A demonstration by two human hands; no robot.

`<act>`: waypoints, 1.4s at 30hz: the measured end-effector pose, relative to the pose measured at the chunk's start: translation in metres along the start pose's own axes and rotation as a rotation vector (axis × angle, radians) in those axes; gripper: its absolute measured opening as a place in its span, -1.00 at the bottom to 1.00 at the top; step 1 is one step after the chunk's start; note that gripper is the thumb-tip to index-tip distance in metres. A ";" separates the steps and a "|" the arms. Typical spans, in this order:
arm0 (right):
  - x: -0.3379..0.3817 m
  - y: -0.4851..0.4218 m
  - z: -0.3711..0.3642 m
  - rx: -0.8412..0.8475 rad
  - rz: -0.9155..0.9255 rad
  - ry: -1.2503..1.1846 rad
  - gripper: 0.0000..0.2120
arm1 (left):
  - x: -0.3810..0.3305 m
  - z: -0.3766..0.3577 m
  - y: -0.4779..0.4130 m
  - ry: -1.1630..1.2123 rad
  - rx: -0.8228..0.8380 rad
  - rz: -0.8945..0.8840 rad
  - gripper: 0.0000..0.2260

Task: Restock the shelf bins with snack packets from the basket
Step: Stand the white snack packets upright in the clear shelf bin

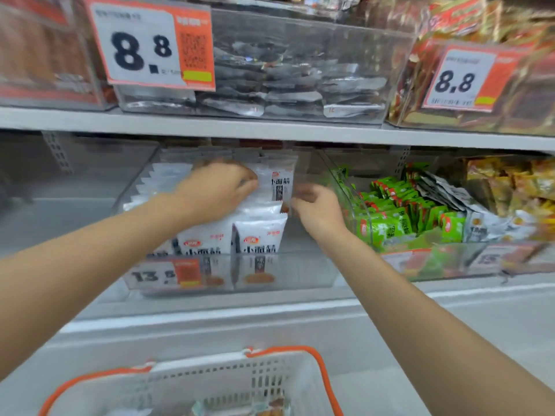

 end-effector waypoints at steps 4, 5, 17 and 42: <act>0.022 0.069 0.014 -0.137 0.368 0.101 -0.77 | -0.030 0.020 0.038 -0.170 -0.253 -0.011 -0.74; 0.025 0.087 0.013 -0.154 0.457 0.141 -0.78 | -0.040 0.022 0.051 -0.165 -0.298 -0.014 -0.77; -0.118 0.226 -0.082 0.532 -0.178 0.325 -0.86 | 0.005 -0.115 0.246 0.171 0.455 0.347 -0.90; -0.079 0.233 -0.088 0.886 -0.350 0.132 -0.61 | 0.030 -0.097 0.269 0.836 0.200 0.543 -0.97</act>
Point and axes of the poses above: each hand's wrist, its own y-axis away from the middle knuckle, its own z-axis out of the back of the hand, x = y × z, the point moved 5 cm from there along -y, towards the middle knuckle, and after that the axes turned 8 degrees about -y, right-handed, at the moved point
